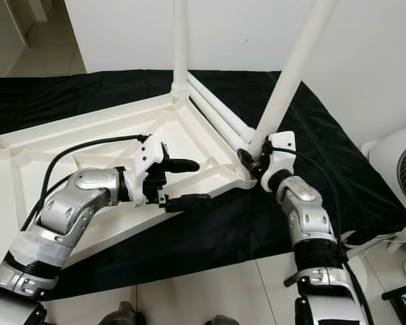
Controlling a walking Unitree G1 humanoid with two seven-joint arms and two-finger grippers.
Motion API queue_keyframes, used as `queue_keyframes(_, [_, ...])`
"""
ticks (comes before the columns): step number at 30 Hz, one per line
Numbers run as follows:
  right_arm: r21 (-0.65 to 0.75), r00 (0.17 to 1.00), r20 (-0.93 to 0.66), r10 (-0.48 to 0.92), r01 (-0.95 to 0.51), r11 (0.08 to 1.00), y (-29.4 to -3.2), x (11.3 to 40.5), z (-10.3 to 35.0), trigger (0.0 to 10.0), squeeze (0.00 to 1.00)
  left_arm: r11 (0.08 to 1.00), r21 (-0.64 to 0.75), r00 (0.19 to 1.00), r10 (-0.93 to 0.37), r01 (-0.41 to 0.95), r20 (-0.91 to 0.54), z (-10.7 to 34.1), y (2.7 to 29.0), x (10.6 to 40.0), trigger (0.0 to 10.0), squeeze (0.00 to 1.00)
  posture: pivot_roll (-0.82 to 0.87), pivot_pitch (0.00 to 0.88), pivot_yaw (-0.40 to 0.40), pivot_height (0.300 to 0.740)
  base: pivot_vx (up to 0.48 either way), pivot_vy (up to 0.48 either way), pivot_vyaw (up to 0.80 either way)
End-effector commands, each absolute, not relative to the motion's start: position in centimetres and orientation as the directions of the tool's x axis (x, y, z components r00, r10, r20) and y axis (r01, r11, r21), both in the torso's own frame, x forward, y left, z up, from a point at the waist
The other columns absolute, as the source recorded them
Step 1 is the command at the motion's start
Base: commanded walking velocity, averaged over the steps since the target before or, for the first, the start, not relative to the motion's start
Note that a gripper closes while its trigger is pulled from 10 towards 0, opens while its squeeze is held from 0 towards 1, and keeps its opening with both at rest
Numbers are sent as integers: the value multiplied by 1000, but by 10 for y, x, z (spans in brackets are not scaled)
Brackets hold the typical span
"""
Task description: Building children table
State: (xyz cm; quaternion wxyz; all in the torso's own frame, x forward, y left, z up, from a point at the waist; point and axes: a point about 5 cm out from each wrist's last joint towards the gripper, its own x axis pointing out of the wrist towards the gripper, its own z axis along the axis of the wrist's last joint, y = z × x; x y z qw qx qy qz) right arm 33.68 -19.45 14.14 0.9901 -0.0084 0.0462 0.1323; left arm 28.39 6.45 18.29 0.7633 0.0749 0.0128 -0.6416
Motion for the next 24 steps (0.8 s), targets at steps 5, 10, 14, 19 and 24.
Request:
queue_keyframes(5, [55, 979, -163, 125, -117, 992, -185, 327, 120, 10000, 0, 156, 96, 167, -978, 983, -126, 182, 65, 283, 10000, 0, 15, 11, -29, 740, 0, 0, 0])
queue_keyframes(10, [55, 990, -134, -44, 51, 997, -177, 320, 118, 10000, 0, 158, 98, 171, -977, 982, -130, 181, 66, 284, 10000, 0, 12, 12, -30, 740, 0, 0, 0])
queue_keyframes(14, [89, 983, -125, -132, 144, 986, -168, 314, 120, 10000, 0, 159, 98, 171, -976, 982, -132, 181, 67, 284, 10000, 0, 10, 15, -32, 740, 0, 0, 0])
queue_keyframes(19, [181, 962, -97, -256, 270, 946, -138, 301, 129, 10000, 0, 165, 102, 178, -975, 981, -132, 181, 66, 286, 10000, 0, 10, 23, -35, 740, 0, 0, 0])
queue_keyframes(24, [232, 942, -117, -315, 334, 913, -125, 295, 132, 10000, 0, 175, 112, 189, -973, 978, -130, 184, 68, 290, 10000, 0, 9, 26, -35, 740, 0, 0, 0])
